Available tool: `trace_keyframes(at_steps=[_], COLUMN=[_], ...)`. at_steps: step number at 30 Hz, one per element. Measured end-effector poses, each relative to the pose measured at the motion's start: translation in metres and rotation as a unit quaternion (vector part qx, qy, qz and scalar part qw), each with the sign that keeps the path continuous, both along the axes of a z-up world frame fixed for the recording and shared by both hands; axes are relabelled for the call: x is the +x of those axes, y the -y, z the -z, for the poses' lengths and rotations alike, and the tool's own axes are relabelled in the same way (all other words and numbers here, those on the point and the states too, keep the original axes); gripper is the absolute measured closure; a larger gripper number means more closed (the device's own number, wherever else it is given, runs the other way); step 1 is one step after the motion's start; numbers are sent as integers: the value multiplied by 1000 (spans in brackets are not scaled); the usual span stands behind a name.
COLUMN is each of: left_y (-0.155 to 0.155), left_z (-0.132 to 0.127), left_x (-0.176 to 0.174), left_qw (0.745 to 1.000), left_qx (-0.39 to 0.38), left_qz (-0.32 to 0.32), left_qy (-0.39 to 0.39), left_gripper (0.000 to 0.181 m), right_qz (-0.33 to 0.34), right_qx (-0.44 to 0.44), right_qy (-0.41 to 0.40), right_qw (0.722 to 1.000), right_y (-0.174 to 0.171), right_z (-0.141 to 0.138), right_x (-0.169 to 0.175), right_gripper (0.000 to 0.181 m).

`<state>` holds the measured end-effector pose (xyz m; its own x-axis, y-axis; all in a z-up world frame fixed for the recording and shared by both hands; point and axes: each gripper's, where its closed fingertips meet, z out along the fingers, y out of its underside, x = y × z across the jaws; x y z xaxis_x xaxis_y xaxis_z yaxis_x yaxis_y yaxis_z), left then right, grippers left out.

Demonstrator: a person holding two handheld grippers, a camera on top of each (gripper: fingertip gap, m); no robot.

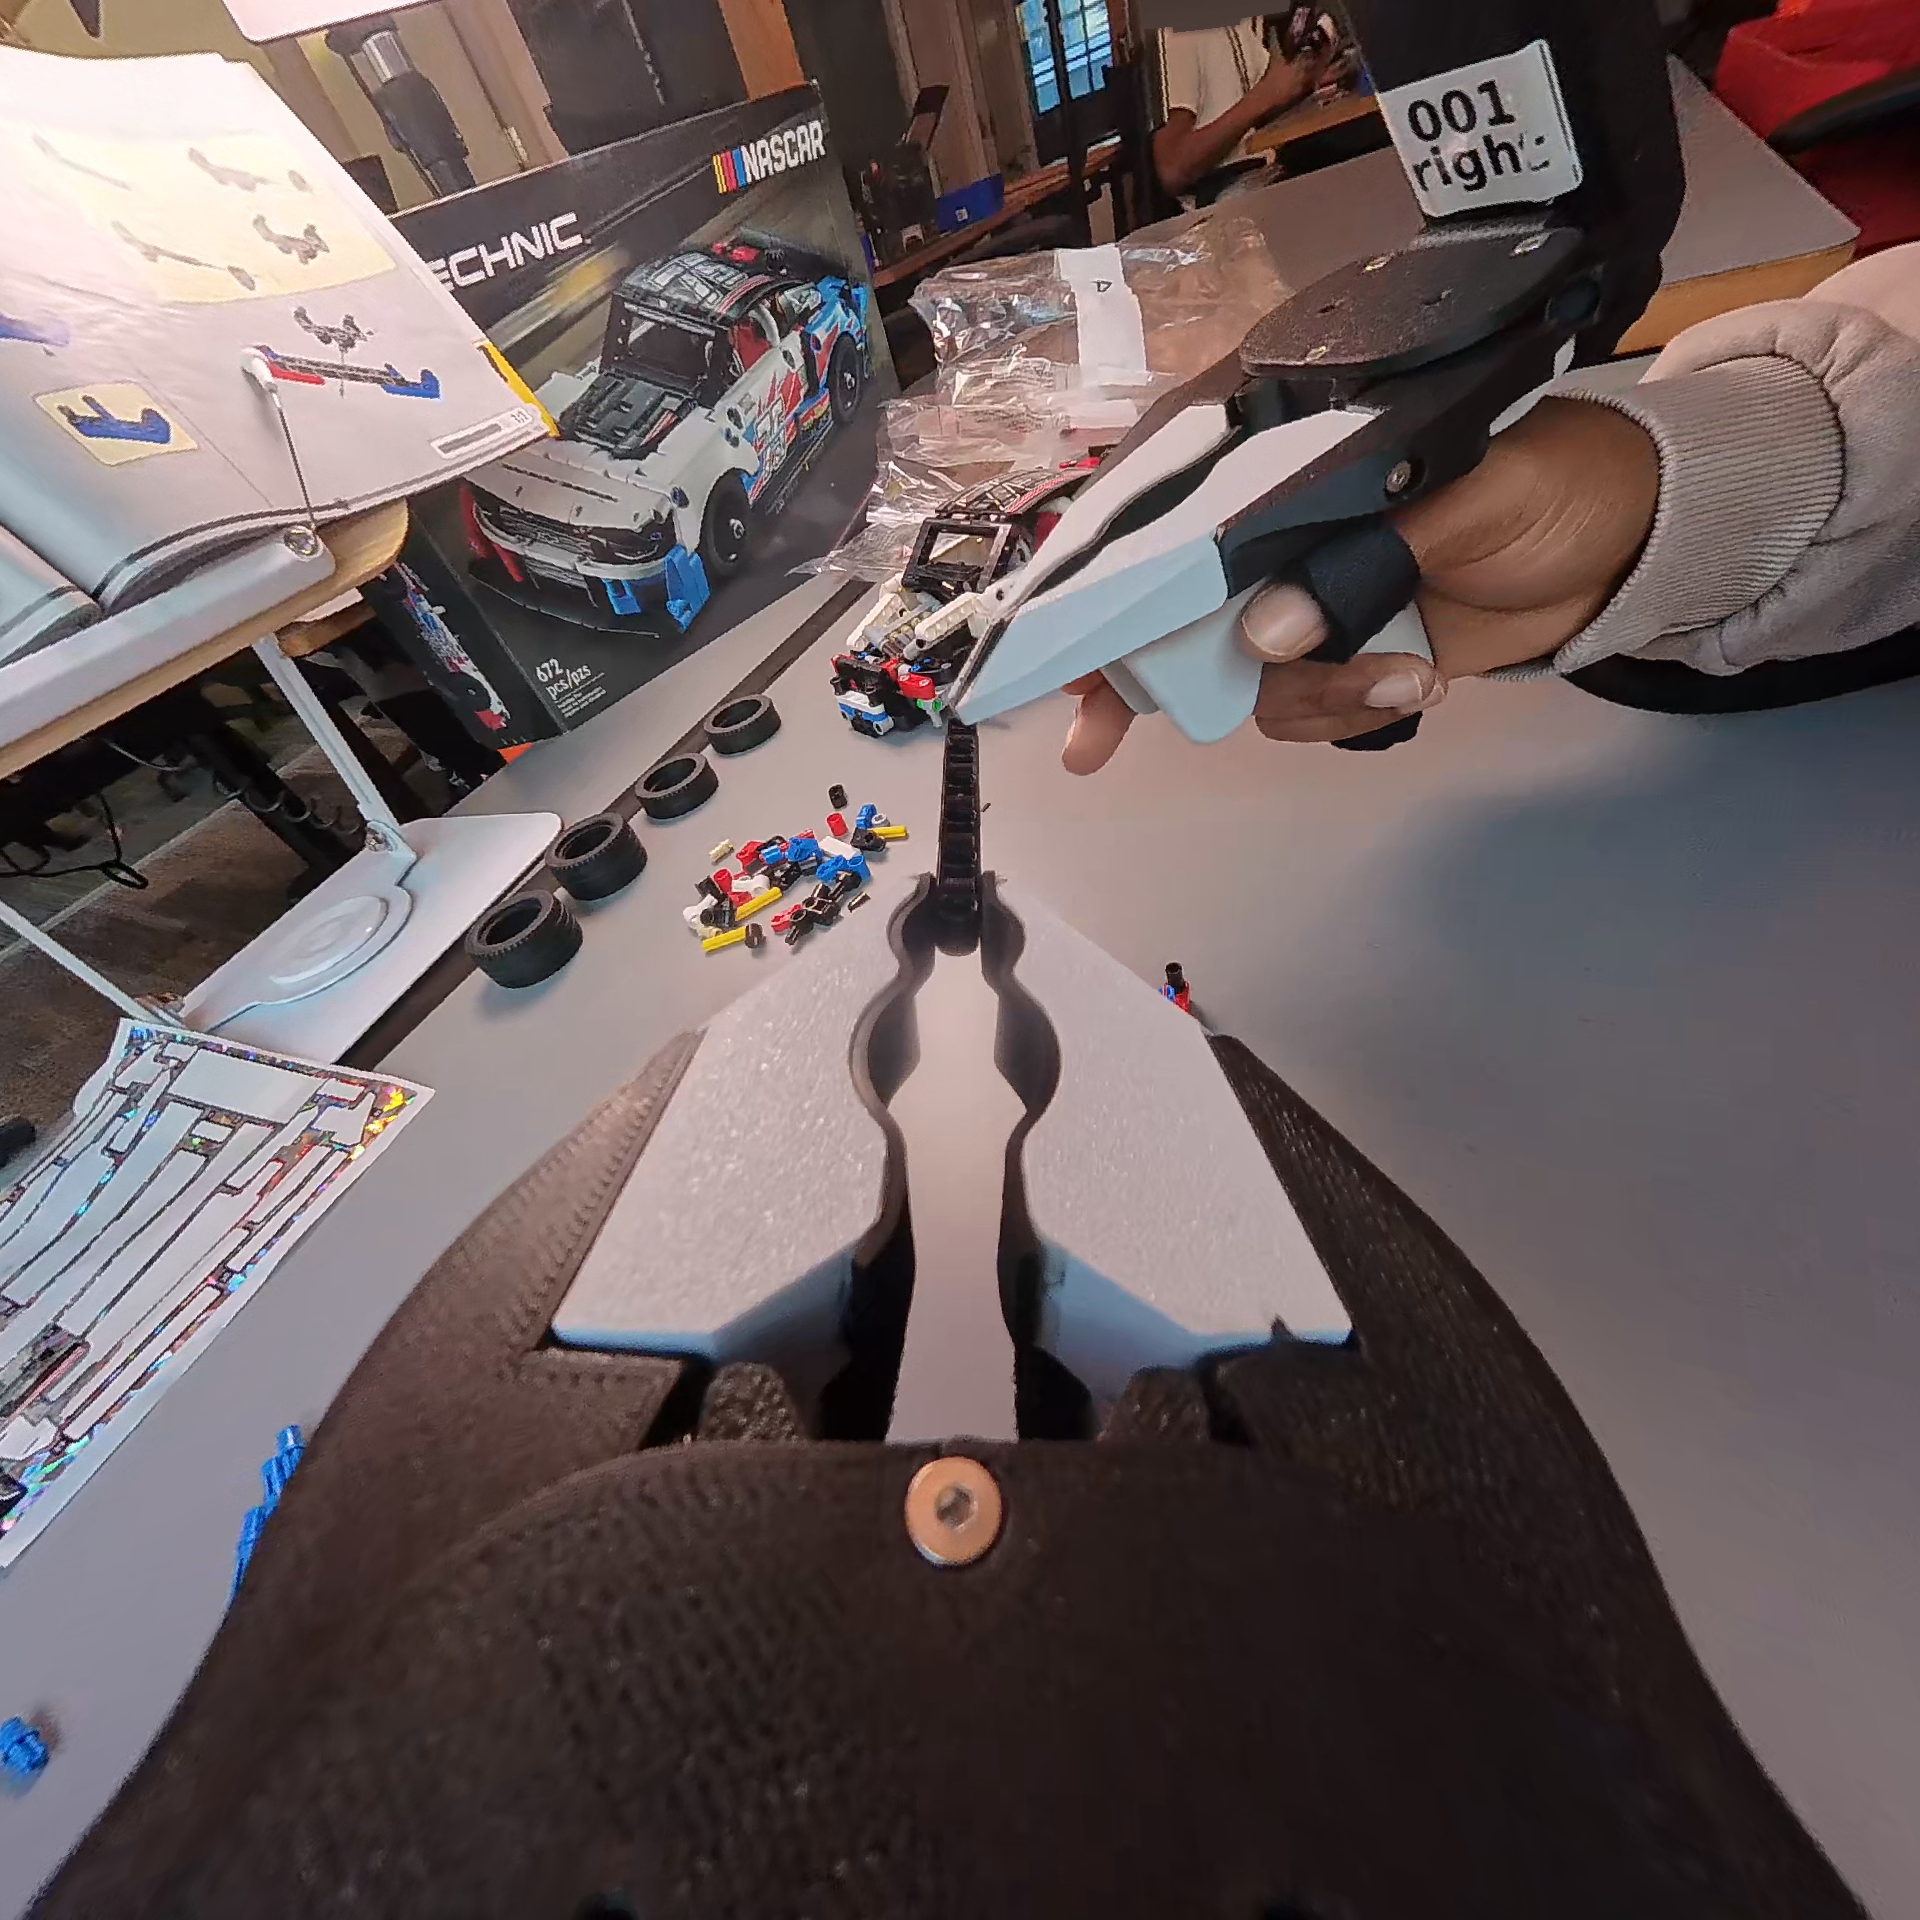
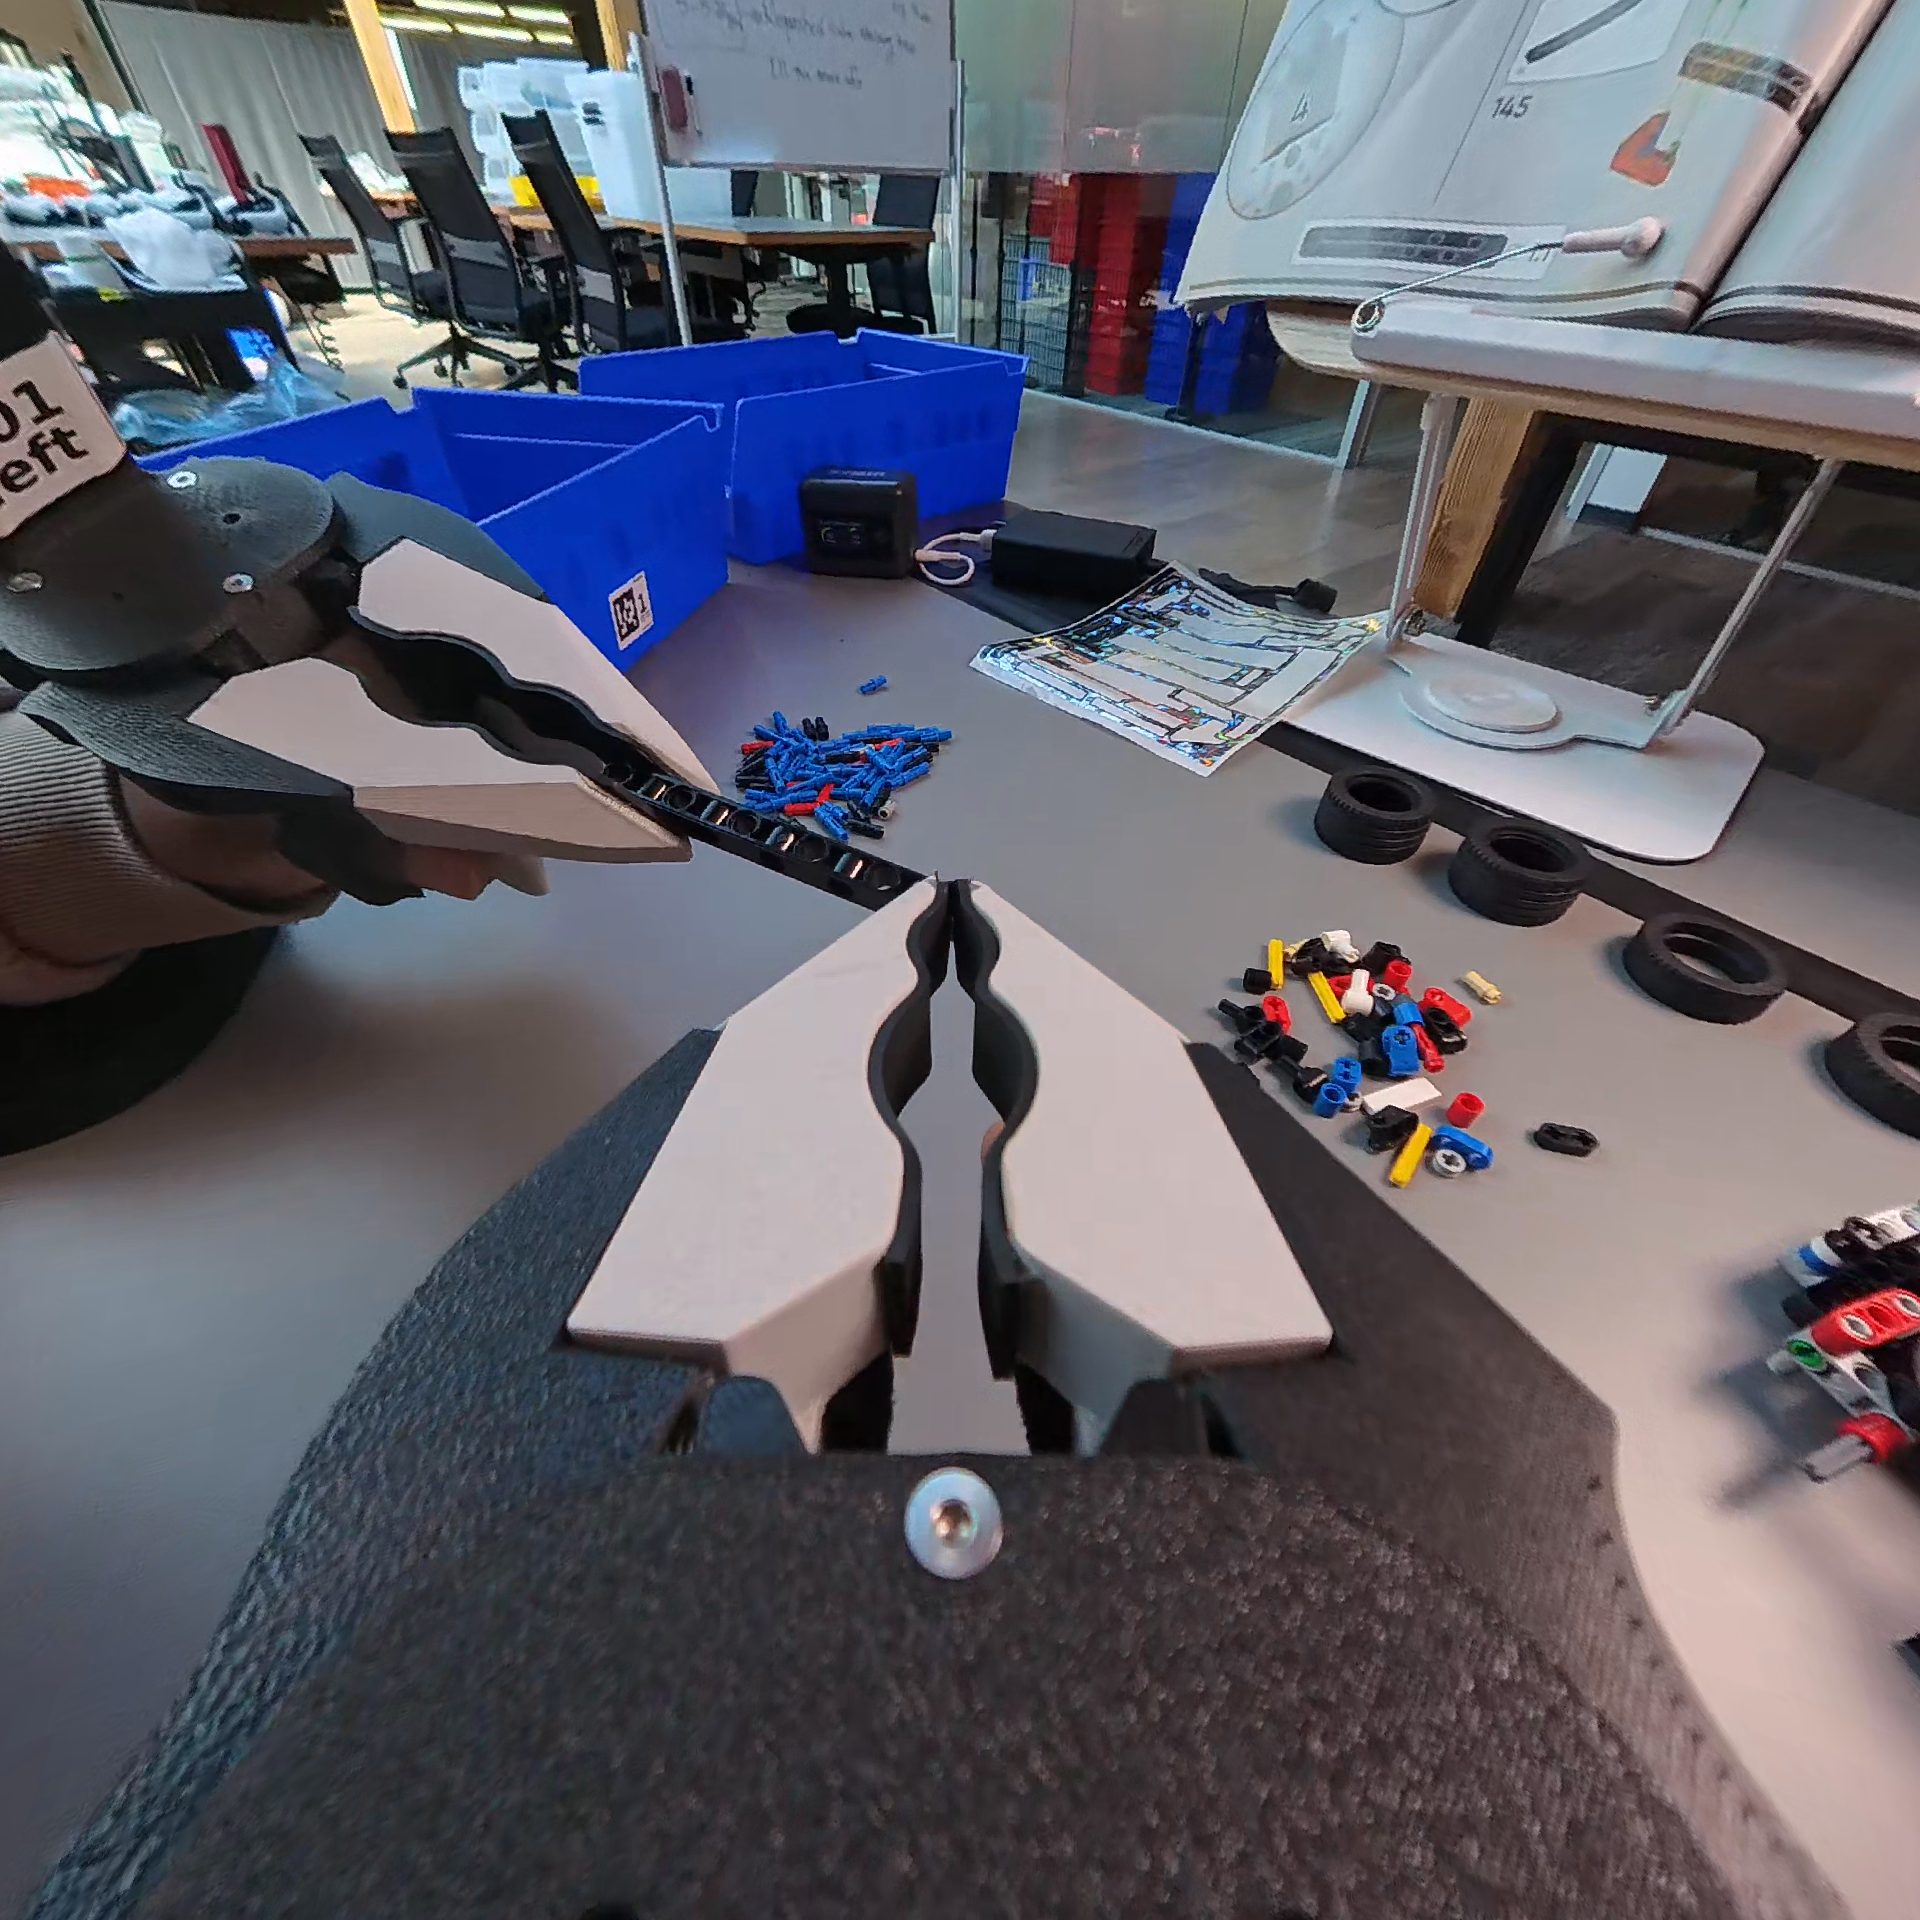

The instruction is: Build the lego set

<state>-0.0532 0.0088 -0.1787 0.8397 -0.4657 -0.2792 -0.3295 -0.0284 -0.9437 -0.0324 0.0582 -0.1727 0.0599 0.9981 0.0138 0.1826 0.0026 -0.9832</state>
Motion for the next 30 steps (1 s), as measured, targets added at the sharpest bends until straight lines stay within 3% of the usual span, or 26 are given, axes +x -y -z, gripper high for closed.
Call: trace_keyframes(at_steps=[11,30], left_y=[1,2], left_z=[0,5], left_x=[2,9], left_qw=[1000,1000], left_qx=[3,-4], left_qz=[3,16], left_qy=[-7,-22], left_gripper=[175,175], right_qz=[-20,-76], right_qx=[-1,-3], right_qy=[-24,4], right_qw=[1000,997], right_y=[8,35], right_z=[-9,4], right_x=[1,-4], right_gripper=[181,181])
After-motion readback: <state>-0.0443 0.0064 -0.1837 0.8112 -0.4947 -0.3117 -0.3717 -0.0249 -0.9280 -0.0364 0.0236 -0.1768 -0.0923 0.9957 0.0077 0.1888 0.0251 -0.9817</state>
